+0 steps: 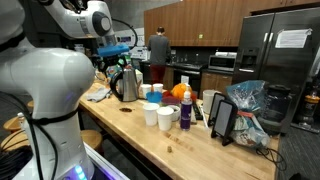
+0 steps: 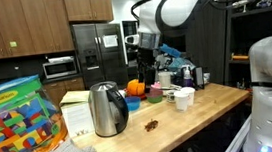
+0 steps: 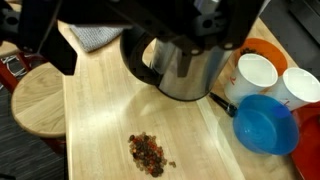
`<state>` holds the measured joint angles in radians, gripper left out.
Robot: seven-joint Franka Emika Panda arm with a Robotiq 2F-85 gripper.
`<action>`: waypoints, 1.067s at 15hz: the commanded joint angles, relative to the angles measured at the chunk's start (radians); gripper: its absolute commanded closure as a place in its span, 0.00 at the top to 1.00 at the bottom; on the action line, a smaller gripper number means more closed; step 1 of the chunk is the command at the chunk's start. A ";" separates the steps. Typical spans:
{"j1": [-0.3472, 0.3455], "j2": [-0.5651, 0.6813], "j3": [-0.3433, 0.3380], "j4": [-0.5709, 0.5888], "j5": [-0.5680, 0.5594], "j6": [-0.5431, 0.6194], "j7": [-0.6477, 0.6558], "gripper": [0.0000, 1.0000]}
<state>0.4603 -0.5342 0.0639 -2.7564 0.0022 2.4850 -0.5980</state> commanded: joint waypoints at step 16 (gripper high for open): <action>0.090 0.022 -0.037 -0.021 -0.025 0.099 -0.248 1.00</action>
<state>0.4865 -0.5295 0.0576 -2.7789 -0.0593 2.5356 -0.7164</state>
